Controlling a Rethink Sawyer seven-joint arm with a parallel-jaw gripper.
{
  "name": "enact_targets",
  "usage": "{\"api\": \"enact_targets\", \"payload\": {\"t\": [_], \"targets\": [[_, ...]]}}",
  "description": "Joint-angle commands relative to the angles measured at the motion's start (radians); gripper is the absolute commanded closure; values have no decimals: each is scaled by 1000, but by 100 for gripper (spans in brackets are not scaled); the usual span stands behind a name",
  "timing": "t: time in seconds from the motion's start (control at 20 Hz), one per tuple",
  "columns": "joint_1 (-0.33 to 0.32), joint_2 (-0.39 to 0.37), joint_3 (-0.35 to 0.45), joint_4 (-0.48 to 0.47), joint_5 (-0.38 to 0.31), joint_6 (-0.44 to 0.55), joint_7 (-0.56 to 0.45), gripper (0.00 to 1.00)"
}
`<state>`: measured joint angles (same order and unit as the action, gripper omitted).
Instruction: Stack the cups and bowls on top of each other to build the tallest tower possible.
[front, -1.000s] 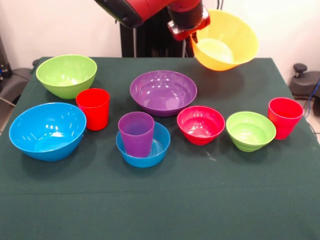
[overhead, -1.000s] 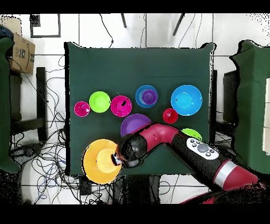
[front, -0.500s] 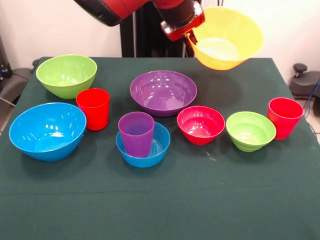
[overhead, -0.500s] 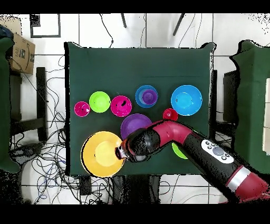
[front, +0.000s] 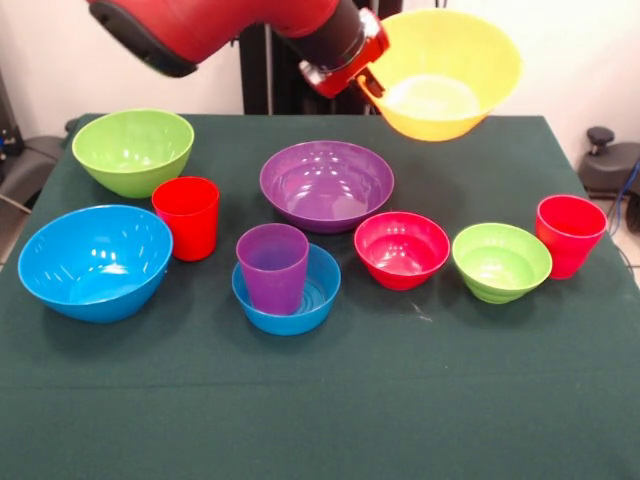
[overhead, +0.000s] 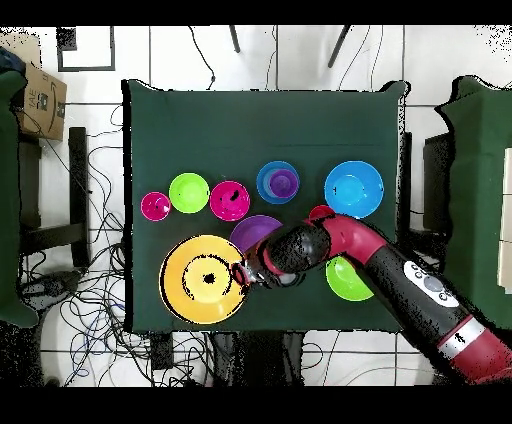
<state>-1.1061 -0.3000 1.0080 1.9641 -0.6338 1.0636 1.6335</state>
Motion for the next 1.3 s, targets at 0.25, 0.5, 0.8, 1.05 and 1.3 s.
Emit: {"api": "enact_targets", "payload": {"t": [0.25, 0.5, 0.8, 1.05, 1.3], "targets": [[-16, 99, 36, -226, -53, 138, -617, 100], [-25, 85, 40, -244, -58, 120, -666, 100], [-49, 56, 51, -282, -74, 96, -733, 100], [-50, -2, 40, -311, -111, 129, -773, 100], [-19, -40, -9, -361, -179, 176, -822, 100]]}}
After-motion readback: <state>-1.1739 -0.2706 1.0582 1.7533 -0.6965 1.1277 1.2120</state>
